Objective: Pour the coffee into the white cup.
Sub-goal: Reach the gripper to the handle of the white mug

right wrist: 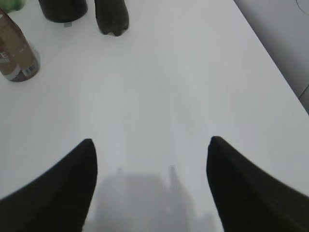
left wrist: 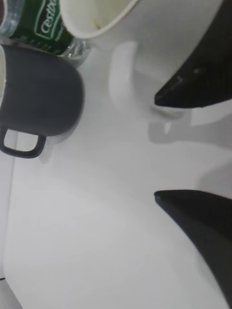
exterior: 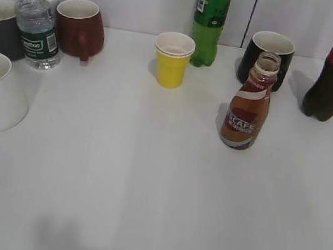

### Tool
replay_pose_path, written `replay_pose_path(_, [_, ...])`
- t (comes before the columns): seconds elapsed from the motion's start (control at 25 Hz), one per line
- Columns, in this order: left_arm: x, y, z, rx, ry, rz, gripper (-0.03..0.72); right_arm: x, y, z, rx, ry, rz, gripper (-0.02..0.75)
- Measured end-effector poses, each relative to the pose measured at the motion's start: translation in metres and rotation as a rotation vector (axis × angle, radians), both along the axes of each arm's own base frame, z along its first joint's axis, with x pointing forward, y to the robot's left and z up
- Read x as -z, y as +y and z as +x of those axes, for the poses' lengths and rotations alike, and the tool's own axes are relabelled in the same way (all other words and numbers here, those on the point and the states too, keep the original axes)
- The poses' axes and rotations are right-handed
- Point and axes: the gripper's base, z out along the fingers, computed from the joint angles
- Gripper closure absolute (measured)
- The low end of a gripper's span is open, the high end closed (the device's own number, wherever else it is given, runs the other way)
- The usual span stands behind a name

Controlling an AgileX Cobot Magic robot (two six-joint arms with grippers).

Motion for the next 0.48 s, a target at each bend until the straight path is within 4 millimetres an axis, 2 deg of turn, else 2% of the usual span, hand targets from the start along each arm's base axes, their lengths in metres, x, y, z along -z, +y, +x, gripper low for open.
replay_pose_path(0.2, [-0.005,0.004,0.011,0.069,-0.031,0.000,0.270,0.000,0.000,0.000,0.000,-0.001,0.000,0.186])
replay_pose_path(0.48, [0.000,0.005,0.014,0.110,0.014,-0.006,0.270,0.000,0.000,0.000,0.000,-0.001,0.000,0.186])
